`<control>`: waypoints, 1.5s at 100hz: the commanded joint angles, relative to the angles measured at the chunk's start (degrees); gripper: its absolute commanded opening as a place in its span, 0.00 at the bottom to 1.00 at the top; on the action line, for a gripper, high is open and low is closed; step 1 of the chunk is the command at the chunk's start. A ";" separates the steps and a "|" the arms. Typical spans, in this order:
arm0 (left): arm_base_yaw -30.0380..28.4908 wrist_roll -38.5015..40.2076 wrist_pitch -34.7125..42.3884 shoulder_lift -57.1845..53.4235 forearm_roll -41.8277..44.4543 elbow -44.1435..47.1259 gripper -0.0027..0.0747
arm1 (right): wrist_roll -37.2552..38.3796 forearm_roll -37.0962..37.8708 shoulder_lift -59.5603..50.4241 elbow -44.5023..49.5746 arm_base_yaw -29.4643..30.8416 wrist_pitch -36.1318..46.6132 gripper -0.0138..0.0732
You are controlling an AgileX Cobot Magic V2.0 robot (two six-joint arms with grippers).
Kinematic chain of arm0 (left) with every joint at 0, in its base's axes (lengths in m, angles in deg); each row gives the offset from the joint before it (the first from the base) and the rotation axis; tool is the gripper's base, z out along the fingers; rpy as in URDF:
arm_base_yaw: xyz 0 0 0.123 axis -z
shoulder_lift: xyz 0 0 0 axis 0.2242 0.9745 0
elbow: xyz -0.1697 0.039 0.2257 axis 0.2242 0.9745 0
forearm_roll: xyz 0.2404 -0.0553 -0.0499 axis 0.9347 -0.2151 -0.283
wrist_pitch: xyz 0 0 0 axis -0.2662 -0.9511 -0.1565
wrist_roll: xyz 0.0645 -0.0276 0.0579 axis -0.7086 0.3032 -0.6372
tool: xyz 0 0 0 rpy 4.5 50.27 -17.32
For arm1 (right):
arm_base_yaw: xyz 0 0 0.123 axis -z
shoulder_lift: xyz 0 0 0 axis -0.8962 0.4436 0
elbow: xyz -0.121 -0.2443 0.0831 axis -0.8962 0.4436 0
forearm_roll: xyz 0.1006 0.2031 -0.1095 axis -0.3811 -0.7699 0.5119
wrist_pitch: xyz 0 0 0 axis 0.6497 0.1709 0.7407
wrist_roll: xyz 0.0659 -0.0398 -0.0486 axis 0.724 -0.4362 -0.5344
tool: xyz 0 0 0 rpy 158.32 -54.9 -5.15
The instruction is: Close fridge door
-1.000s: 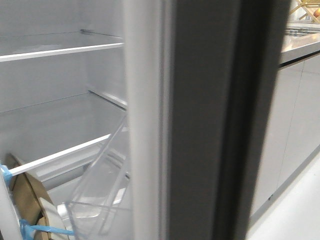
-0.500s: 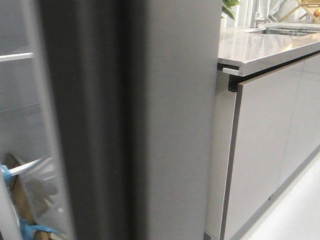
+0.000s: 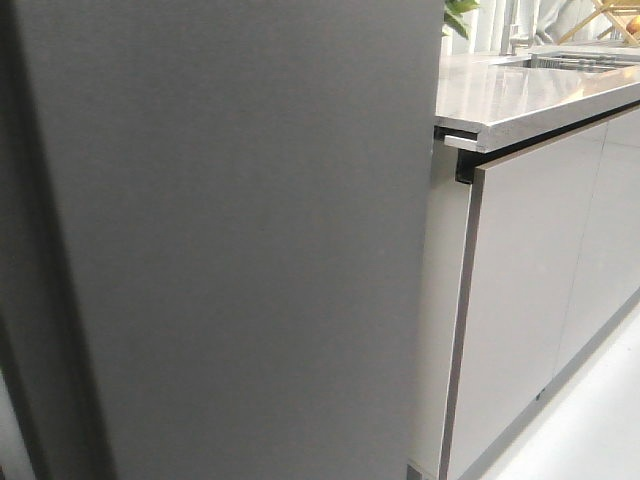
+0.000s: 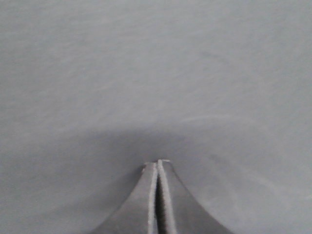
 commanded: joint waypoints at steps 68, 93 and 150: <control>0.27 0.20 4.40 1.09 -0.09 1.60 0.01 | -0.06 -0.36 9.11 -2.49 3.39 18.74 0.07; 0.27 0.20 4.40 1.09 -0.09 1.60 0.01 | -0.16 1.69 3.07 5.00 5.97 19.37 0.07; 0.27 0.20 4.40 1.09 -0.09 1.60 0.01 | -0.62 4.71 -32.02 38.69 23.45 19.92 0.07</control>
